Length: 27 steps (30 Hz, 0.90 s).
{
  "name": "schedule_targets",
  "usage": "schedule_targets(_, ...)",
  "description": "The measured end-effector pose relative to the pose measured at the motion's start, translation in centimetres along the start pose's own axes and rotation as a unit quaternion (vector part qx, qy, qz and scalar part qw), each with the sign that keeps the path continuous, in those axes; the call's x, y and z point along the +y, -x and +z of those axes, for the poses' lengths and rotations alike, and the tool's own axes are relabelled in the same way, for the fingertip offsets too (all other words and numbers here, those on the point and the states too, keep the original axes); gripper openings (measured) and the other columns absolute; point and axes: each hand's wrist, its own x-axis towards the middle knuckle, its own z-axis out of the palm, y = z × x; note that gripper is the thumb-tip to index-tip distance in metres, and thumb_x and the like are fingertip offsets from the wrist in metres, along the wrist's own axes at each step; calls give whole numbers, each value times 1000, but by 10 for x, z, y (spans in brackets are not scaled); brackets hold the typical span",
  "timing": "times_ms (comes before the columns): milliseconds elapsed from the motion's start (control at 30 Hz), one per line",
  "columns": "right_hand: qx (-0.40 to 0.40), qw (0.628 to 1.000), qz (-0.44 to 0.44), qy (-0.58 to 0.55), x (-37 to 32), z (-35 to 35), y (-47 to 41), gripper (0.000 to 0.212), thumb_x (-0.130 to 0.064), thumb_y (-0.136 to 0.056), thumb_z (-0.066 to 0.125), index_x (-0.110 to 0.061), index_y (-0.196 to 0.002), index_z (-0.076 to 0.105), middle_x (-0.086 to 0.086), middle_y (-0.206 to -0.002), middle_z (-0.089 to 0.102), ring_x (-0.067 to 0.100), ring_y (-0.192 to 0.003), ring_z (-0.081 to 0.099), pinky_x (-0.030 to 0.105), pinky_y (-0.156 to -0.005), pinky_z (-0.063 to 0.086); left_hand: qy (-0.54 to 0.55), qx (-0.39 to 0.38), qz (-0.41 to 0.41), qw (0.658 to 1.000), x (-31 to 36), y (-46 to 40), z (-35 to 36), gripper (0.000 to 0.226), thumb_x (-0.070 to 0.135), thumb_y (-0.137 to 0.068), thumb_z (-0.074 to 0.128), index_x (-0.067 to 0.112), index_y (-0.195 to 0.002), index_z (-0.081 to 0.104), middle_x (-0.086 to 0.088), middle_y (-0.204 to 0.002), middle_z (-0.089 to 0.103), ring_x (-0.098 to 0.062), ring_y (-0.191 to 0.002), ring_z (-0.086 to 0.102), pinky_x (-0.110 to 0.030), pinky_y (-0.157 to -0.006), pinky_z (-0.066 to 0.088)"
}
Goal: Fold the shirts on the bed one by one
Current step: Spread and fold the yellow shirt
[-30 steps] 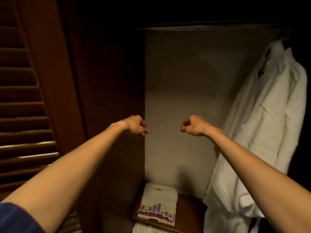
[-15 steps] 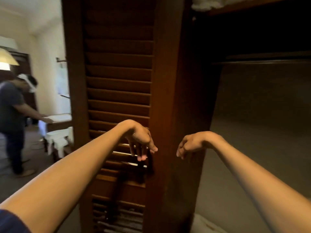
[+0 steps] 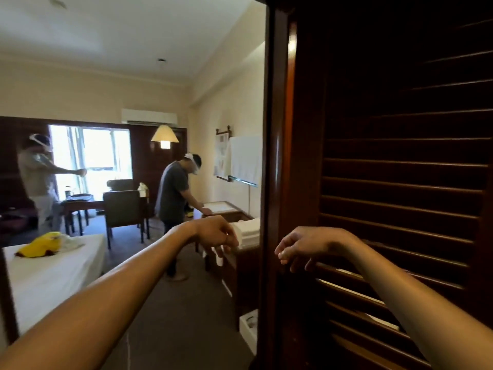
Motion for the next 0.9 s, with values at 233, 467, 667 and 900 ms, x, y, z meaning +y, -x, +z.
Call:
schedule_targets(233,4,997,-78,-7,-93,38,-156,14,-28,-96,63,-31,-109,66,-1,-113,69,13,-98,71,32,-81,58,-21,130,-33,991,-155,32,-60,14,26,-95,66,17,-102,74,11,-77,71,3,-64,67,-9,-53,46)
schedule_targets(467,-17,989,-146,-21,-173,60,-319,12,-26,-95,65,-29,-106,67,-1,-104,71,11,-87,72,24,-62,58,-10,162,-131,978,-283,16,-109,11,19,-98,61,15,-92,69,4,-77,70,-5,-63,69,-12,-48,45)
schedule_targets(667,-52,981,-189,0,-236,50,-470,12,-25,-94,66,-27,-106,68,-3,-102,70,14,-90,72,30,-68,59,-23,180,-180,967,-385,-36,-164,16,21,-99,60,10,-104,70,-2,-86,74,-12,-74,73,-28,-65,57)
schedule_targets(900,-72,970,-232,21,-301,61,-628,8,-24,-94,66,-29,-101,67,-3,-102,70,11,-86,72,24,-58,56,-23,200,-256,945,-504,-77,-228,13,21,-98,61,15,-94,71,-1,-84,74,-11,-73,74,-26,-58,52)
